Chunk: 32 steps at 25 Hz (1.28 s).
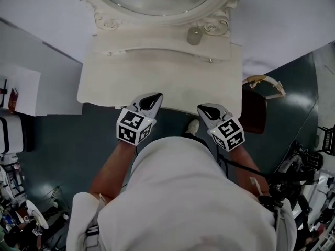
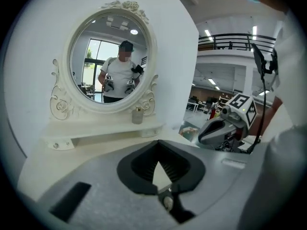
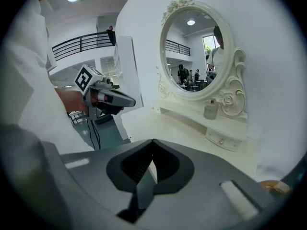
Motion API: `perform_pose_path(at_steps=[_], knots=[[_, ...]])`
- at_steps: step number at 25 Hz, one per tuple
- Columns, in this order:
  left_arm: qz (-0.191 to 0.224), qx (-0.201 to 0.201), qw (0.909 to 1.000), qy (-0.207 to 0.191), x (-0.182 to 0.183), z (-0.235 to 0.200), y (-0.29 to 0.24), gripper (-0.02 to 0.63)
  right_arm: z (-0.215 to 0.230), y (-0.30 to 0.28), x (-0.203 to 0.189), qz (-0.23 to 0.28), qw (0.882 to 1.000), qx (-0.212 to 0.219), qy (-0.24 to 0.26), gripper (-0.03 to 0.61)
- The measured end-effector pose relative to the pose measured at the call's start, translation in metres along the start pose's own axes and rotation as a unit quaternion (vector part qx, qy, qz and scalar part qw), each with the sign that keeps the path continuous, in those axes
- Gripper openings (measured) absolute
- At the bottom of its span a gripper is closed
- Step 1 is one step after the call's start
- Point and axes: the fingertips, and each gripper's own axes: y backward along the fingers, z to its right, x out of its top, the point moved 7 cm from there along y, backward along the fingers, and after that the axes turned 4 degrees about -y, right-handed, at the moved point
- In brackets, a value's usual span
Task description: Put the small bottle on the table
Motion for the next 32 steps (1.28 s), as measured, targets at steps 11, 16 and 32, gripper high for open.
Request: perform_pose_path(at_steps=[11, 16, 32], knots=[[-0.005, -0.074, 0.9973, 0.000, -0.056, 0.007, 0.099, 0.003, -0.111, -0.024, -0.002, -0.002, 1.000, -0.018, 0.008, 0.002], [-0.011, -0.096, 0.9954, -0.005, -0.088, 0.017, 0.147, 0.003, -0.164, -0.033, -0.015, 0.001, 1.000, -0.022, 0.003, 0.002], [-0.005, -0.111, 0.9938, -0.004, -0.140, 0.038, 0.235, 0.003, -0.262, -0.042, -0.034, 0.001, 1.000, -0.012, 0.023, 0.001]])
